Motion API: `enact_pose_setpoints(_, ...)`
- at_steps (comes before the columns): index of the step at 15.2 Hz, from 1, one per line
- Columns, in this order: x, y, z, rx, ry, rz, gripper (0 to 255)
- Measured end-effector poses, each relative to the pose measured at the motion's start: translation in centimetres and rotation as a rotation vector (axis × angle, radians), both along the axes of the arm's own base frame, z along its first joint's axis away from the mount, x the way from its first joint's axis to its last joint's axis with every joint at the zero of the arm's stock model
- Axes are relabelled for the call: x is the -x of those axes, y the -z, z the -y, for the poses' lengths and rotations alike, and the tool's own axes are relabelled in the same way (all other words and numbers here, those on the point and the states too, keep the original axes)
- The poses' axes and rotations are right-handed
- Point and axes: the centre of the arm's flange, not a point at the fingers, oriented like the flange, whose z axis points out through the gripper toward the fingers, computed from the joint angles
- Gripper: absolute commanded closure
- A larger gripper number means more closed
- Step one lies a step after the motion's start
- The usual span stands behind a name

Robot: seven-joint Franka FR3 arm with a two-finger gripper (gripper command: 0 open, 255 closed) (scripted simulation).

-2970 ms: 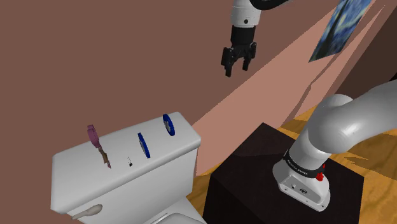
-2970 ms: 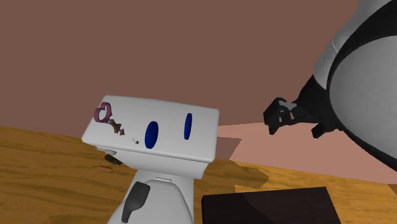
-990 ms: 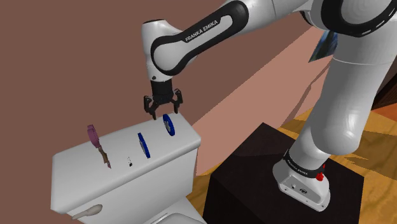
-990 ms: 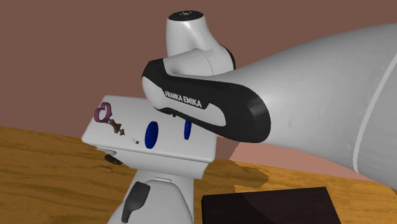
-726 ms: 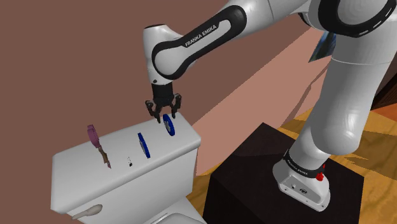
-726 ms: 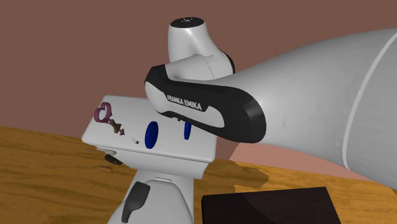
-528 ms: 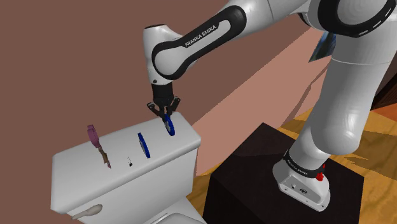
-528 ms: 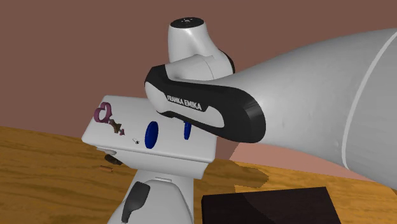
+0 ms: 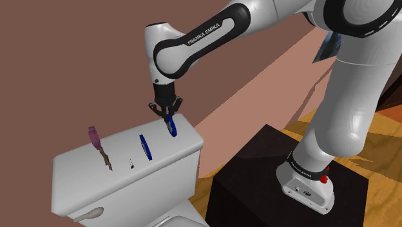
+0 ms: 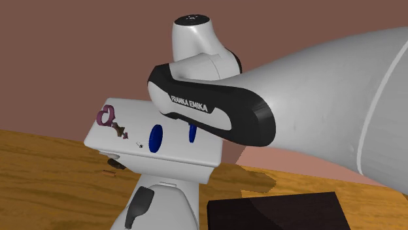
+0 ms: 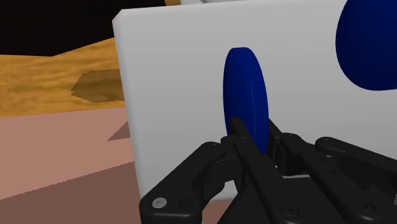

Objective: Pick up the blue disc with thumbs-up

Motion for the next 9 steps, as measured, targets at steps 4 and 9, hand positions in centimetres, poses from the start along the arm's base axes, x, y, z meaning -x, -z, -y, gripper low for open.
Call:
enact_pose_setpoints(4, 0.0, -2.1, 0.0, 0.000, 0.000, 0.000, 255)
enact_pose_setpoints(9, -0.1, -4.6, 0.0, 0.000, 0.000, 0.000, 255)
